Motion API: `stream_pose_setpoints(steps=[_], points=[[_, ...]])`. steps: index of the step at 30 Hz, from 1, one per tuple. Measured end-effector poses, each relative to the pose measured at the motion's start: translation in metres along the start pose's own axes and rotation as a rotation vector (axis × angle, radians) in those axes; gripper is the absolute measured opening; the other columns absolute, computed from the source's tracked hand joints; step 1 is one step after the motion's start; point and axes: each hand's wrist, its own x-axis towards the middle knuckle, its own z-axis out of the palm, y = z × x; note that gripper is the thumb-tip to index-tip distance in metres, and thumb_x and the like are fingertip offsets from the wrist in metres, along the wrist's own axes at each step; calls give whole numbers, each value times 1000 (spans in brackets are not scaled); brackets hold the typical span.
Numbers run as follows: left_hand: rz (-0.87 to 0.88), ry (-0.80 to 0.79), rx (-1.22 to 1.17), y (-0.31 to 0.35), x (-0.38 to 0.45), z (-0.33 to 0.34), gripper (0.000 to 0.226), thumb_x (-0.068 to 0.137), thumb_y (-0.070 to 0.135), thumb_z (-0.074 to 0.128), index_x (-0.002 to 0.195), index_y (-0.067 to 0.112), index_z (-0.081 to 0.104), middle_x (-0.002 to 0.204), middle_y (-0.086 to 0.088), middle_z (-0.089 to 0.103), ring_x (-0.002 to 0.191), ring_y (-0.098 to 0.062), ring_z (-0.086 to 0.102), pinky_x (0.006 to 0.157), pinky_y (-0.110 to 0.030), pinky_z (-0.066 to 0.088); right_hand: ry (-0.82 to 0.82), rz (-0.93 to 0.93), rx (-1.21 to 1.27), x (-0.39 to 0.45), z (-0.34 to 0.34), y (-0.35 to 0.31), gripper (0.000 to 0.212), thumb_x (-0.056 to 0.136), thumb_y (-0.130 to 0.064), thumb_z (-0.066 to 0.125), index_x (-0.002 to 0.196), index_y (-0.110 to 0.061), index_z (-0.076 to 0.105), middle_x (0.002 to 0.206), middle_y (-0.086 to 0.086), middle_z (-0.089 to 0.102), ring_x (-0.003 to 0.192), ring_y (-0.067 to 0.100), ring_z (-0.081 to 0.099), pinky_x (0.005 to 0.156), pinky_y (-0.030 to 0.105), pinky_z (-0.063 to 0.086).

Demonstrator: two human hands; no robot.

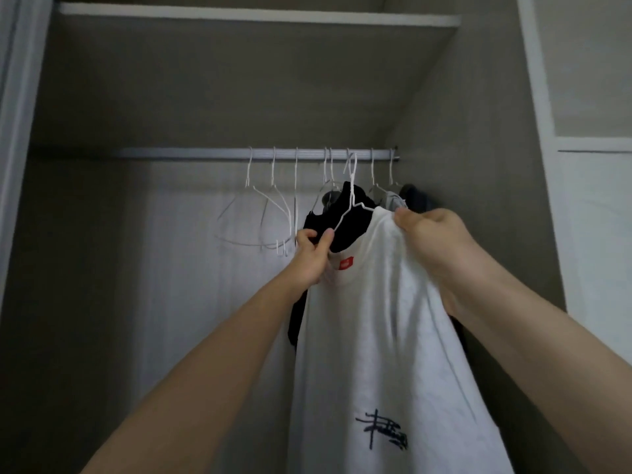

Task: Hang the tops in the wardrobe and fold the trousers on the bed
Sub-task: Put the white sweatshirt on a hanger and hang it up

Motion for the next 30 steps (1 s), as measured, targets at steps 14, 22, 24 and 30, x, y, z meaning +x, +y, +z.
stream_pose_setpoints(steps=[14,22,24,30], points=[[134,140,-81,-30,39,-58,75,100,44,41,154,27,-8,163,-1,12,145,-19,26,106,-26,20,81,-83,-154,105,122,-30,33,99,-16,40,121,5,55,115,19,59,112,32,56,79,27,38],[118,118,-29,-48,49,-95,81,99,42,47,152,32,-13,162,-4,14,143,-22,31,118,-38,22,91,-81,-292,150,178,-37,27,95,-11,47,115,3,58,121,20,61,112,35,58,77,28,40],[127,117,-12,-49,50,-101,81,99,41,47,153,31,-13,162,-4,14,143,-22,32,118,-38,22,76,-66,-299,155,188,-35,28,96,-13,47,117,2,58,123,19,60,113,34,57,78,27,38],[163,243,25,-57,53,-138,77,99,32,49,154,25,-5,162,-5,14,144,-23,31,118,-39,23,45,-37,-321,159,221,-23,32,98,-17,46,121,2,57,127,18,57,118,34,53,77,25,32]])
